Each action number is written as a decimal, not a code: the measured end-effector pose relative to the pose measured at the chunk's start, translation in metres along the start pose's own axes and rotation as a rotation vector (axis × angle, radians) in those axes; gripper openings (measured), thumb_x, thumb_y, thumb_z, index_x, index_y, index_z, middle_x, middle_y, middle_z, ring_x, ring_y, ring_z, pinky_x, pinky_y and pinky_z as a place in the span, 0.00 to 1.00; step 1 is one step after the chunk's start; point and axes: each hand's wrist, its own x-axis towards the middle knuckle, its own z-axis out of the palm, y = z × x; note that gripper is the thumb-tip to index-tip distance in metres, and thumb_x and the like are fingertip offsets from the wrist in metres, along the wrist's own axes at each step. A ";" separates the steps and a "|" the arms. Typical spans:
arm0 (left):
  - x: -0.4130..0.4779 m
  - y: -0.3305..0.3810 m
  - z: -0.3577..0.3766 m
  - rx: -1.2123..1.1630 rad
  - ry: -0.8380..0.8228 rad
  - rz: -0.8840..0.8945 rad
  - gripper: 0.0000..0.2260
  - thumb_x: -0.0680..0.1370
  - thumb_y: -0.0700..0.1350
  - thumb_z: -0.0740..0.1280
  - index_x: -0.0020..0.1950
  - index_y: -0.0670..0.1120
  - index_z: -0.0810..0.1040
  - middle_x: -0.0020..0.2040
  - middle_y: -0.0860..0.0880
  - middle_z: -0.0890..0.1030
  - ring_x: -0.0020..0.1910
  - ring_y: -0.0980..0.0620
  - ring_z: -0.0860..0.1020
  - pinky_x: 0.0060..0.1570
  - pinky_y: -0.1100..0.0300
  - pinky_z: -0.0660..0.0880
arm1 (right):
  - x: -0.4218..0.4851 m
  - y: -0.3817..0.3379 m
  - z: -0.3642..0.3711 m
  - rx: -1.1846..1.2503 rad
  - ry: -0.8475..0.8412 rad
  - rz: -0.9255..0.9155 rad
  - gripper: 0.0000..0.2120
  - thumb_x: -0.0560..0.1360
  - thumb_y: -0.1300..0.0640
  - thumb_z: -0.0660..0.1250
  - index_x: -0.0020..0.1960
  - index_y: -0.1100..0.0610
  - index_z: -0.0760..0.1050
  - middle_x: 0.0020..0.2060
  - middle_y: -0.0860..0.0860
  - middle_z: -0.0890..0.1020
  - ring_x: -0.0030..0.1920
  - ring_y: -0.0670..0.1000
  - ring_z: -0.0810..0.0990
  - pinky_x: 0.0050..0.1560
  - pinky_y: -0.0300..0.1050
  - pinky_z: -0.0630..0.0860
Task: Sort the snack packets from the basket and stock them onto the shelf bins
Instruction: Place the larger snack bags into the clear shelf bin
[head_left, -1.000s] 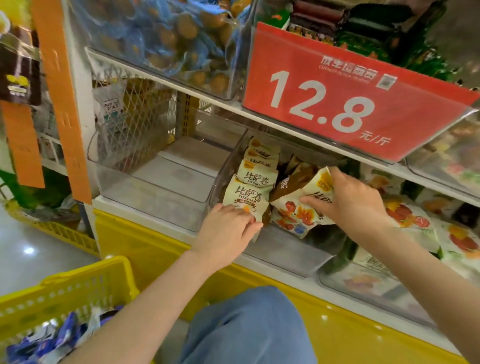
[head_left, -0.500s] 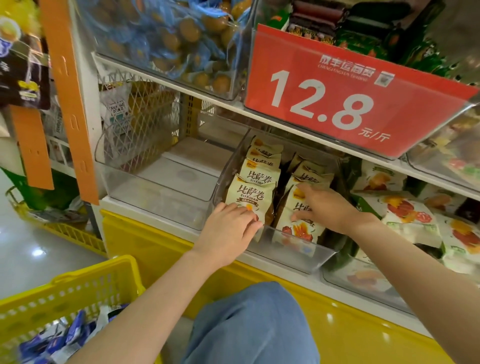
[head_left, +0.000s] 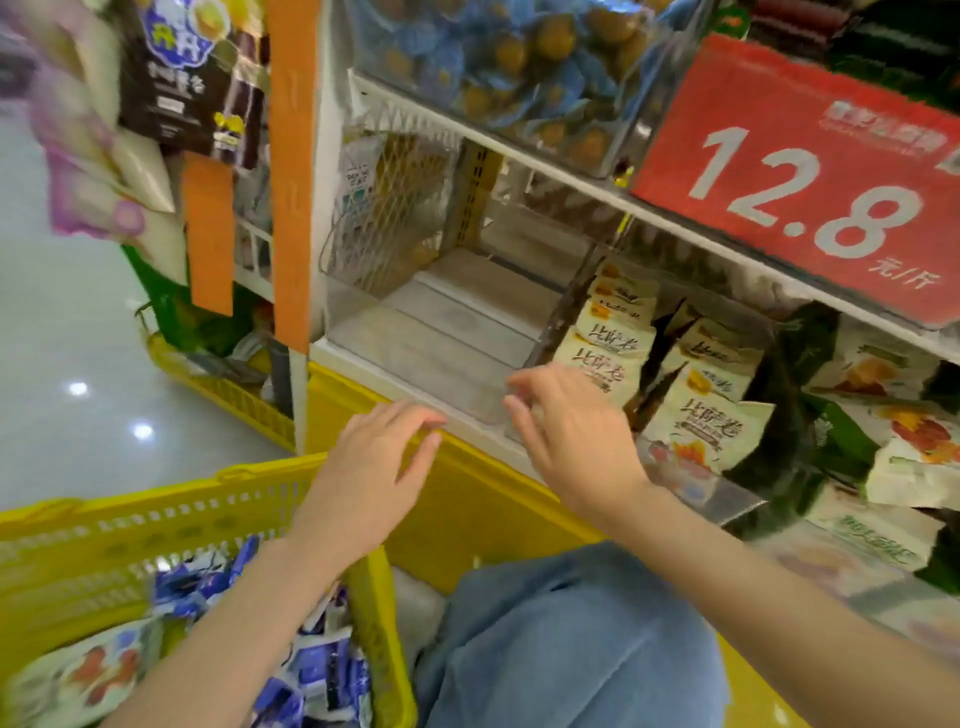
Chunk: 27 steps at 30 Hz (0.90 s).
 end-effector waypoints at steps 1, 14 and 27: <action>-0.017 -0.017 -0.013 0.008 0.024 -0.087 0.09 0.79 0.46 0.61 0.57 0.50 0.77 0.53 0.55 0.77 0.53 0.55 0.73 0.54 0.57 0.70 | 0.004 -0.021 0.017 0.020 -0.018 -0.058 0.13 0.79 0.50 0.58 0.54 0.57 0.76 0.46 0.53 0.79 0.49 0.53 0.78 0.43 0.47 0.73; -0.262 -0.201 -0.143 0.428 0.272 -1.094 0.15 0.76 0.36 0.64 0.62 0.36 0.72 0.56 0.33 0.74 0.57 0.33 0.70 0.58 0.43 0.64 | -0.026 -0.252 0.256 0.226 -0.787 -0.393 0.20 0.82 0.50 0.52 0.70 0.58 0.62 0.65 0.55 0.68 0.64 0.55 0.67 0.62 0.49 0.67; -0.309 -0.231 -0.135 0.104 0.306 -1.245 0.09 0.81 0.53 0.50 0.48 0.49 0.63 0.38 0.51 0.72 0.39 0.47 0.72 0.37 0.54 0.65 | -0.079 -0.320 0.354 0.360 -1.435 -0.179 0.30 0.79 0.50 0.61 0.74 0.62 0.55 0.72 0.57 0.57 0.69 0.57 0.65 0.69 0.49 0.64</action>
